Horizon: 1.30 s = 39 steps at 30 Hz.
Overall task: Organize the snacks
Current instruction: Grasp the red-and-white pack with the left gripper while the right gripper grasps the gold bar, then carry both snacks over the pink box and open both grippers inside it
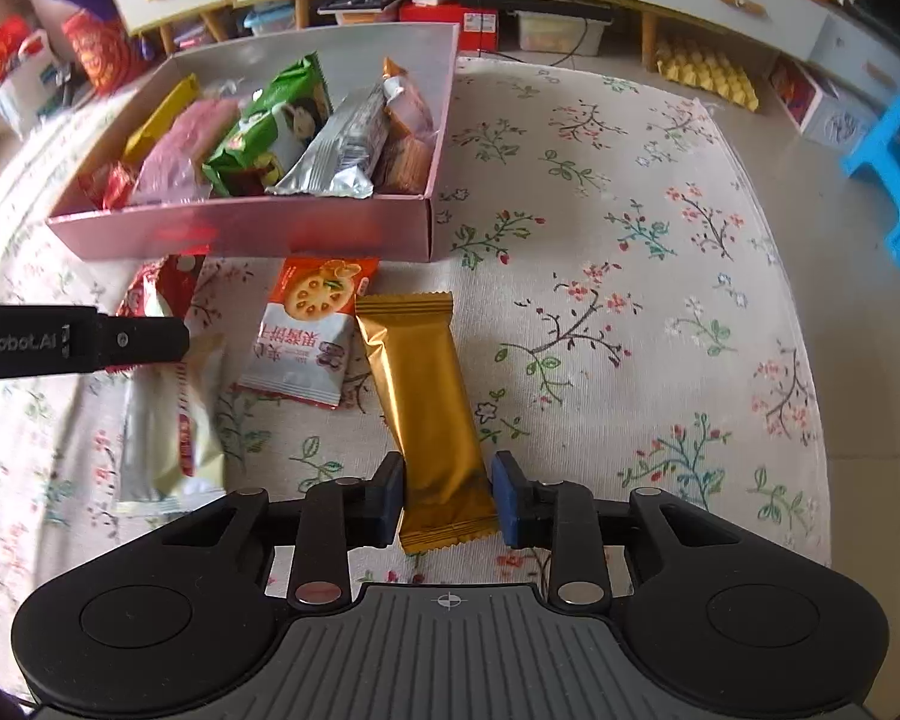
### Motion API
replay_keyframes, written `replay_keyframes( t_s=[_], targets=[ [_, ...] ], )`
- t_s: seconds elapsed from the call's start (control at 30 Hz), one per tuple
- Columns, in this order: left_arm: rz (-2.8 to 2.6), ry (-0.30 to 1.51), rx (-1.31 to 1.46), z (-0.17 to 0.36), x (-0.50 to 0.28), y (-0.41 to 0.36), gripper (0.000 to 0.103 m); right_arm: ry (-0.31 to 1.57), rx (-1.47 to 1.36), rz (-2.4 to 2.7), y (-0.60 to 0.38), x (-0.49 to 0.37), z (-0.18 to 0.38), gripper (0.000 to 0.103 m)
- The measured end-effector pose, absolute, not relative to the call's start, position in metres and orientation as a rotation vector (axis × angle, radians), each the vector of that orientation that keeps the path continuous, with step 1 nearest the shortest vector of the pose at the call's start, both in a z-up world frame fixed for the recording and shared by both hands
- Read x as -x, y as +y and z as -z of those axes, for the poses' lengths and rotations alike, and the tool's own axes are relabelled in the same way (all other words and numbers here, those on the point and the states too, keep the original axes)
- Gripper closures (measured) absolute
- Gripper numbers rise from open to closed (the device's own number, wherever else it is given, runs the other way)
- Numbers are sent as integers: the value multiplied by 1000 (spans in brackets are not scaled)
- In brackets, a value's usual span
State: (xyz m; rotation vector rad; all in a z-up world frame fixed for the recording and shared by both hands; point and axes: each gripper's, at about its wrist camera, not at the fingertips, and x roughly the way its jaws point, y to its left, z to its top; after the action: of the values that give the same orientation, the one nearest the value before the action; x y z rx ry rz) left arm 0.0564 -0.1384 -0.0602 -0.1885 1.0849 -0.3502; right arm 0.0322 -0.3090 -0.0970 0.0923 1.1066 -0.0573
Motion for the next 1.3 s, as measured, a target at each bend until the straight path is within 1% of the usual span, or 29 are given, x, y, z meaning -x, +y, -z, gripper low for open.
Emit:
replay_keyframes(
  t_s=[0.13,0.23,0.37,0.57,0.67,0.87,1.1,1.3],
  targets=[
    [381,1100,265,51,-51,-125,59,1110,-176,85,-319,-26,91,75],
    [399,1076,292,40,-46,-117,59,1086,-285,91,-330,-19,81,75],
    [419,987,318,18,-41,-106,59,1015,-376,108,-339,-9,64,75],
    [324,845,399,-4,-59,-66,59,948,-384,162,-343,-12,53,75],
    [300,812,437,-5,-71,-56,59,920,-394,160,-346,-17,49,75],
    [354,776,479,3,-92,-65,59,887,-432,81,-333,-39,43,75],
    [394,771,383,15,-107,-82,59,871,-411,10,-306,-70,34,75],
    [399,793,325,25,-117,-85,59,874,-411,33,-314,-99,40,75]
  ],
)
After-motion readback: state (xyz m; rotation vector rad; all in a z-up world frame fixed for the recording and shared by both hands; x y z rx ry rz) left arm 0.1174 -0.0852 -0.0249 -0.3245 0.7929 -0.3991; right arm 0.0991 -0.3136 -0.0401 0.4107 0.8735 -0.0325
